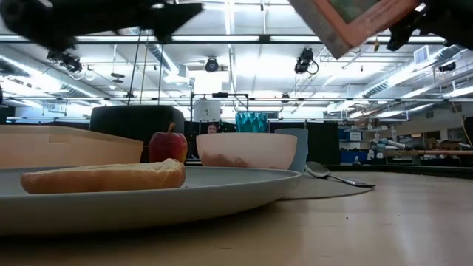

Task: Arrange a breakfast setting
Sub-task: Pour the cereal into the orange bowl

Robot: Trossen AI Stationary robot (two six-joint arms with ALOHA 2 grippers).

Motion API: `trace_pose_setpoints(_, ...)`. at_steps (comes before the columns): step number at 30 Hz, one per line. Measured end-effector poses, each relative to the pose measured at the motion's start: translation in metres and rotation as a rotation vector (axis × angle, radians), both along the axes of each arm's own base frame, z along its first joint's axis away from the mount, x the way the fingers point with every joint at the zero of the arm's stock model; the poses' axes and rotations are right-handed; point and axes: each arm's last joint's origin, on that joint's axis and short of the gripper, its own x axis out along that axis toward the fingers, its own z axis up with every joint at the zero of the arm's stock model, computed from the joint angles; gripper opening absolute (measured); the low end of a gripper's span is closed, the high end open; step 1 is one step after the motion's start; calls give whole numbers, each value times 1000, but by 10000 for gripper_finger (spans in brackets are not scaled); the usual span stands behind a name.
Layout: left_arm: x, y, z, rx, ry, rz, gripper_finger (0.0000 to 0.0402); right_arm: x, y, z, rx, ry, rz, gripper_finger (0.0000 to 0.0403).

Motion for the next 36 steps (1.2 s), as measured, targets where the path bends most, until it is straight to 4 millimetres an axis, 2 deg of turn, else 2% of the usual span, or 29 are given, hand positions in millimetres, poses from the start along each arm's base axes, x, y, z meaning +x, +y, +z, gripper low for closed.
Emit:
trace_pose_setpoints(10, 106, 10, 14, 60, 2, 28, 298, 20, 7, 16, -78, -97, 58, 236)
trace_pose_setpoints(16, 150, 13, 25, 121, -55, -44, 298, 33, 10, 21, -83, -81, 61, 236)
trace_pose_setpoints(20, 162, 12, 34, 124, -88, -122, 298, 35, 10, 23, -83, -94, 63, 236)
trace_pose_setpoints(23, 162, 13, 38, 117, -108, -138, 297, 36, 10, 23, -79, -104, 55, 236)
trace_pose_setpoints(27, 162, 14, 38, 90, -104, -261, 297, 34, 9, 25, -94, -124, 40, 236)
trace_pose_setpoints(36, 161, 15, 40, 103, -117, -260, 297, 34, 9, 24, -102, -126, 18, 236)
